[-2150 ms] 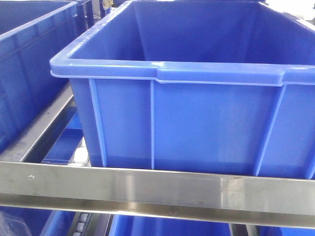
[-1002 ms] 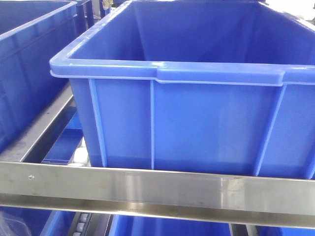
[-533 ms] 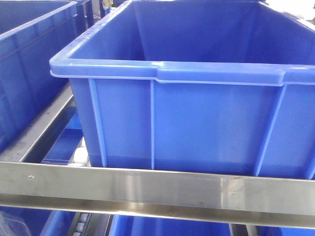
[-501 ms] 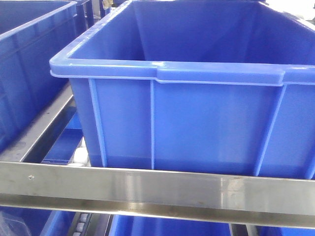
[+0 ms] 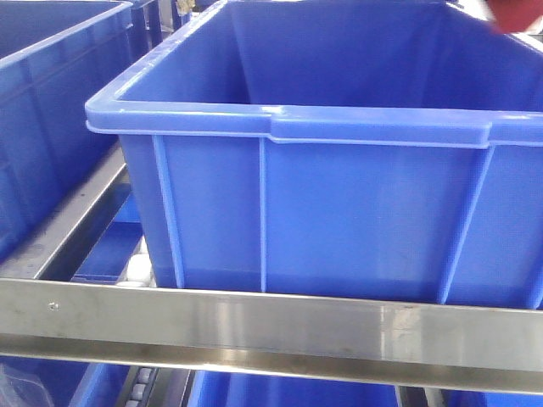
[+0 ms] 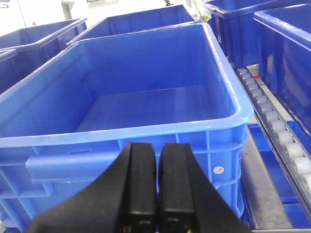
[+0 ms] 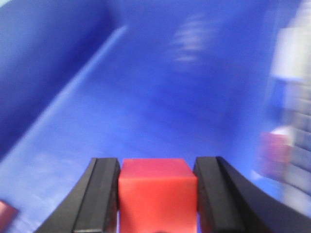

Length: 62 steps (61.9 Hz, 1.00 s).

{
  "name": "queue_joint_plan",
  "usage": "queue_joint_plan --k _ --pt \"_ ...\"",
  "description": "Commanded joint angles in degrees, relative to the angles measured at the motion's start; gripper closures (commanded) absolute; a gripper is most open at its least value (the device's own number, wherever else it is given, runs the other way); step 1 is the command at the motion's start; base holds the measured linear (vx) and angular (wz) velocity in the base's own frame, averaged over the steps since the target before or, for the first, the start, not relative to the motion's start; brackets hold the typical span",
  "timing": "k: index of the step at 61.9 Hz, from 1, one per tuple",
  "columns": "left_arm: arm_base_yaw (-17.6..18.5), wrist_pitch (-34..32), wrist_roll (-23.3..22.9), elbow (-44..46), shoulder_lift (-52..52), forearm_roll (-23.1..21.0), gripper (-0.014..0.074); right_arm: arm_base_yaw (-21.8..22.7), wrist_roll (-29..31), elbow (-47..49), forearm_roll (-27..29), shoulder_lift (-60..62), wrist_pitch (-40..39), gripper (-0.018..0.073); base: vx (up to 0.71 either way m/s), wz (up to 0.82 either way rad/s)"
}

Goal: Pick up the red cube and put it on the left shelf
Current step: 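Lower the red cube into the blue bin and open the right gripper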

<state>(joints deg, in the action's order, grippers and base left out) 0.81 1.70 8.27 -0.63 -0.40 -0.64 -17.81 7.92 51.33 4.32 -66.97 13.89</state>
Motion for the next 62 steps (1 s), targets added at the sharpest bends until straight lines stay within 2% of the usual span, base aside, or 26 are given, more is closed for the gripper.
queue_joint_plan --k 1,16,20,24,29,33,37,57,62 --pt "0.38 -5.18 0.03 -1.26 -0.02 -0.27 0.0491 -1.75 0.04 5.94 0.46 -3.97 -5.14 0.0501 0.0 0.0" --pt "0.38 -5.18 0.03 -1.26 -0.02 -0.27 0.0491 -7.1 0.1 14.7 0.46 -15.38 -5.04 0.0495 0.0 0.0" --pt "0.38 -5.18 0.03 -1.26 -0.02 -0.27 0.0491 -8.03 0.1 15.76 0.46 -17.09 -5.09 0.0459 0.0 0.0" --pt "0.38 -5.18 0.03 -1.26 -0.02 -0.27 0.0491 -8.68 0.1 16.18 0.46 -18.42 -5.86 0.0365 0.0 0.0" --pt "0.38 -5.18 0.03 -1.26 -0.02 -0.27 0.0491 -8.89 0.1 16.23 0.46 -19.28 -7.73 0.018 0.0 0.0" --pt "0.38 -5.18 0.03 -1.26 -0.02 -0.27 0.0491 -8.89 0.1 16.23 0.46 -19.76 -8.95 0.0066 0.0 0.0" --pt "0.38 -5.18 0.03 -1.26 -0.02 -0.27 0.0491 -8.89 0.1 16.23 0.46 -19.83 -9.53 0.0018 0.0 0.0" --pt "0.38 -5.18 0.03 -1.26 -0.02 -0.27 0.0491 -8.89 0.1 15.65 0.41 -18.57 -9.27 0.0022 0.0 0.0" --pt "0.38 -5.18 0.03 -1.26 -0.02 -0.27 0.0491 -8.33 0.1 14.41 0.41 -17.03 -9.95 0.0078 0.0 0.0"
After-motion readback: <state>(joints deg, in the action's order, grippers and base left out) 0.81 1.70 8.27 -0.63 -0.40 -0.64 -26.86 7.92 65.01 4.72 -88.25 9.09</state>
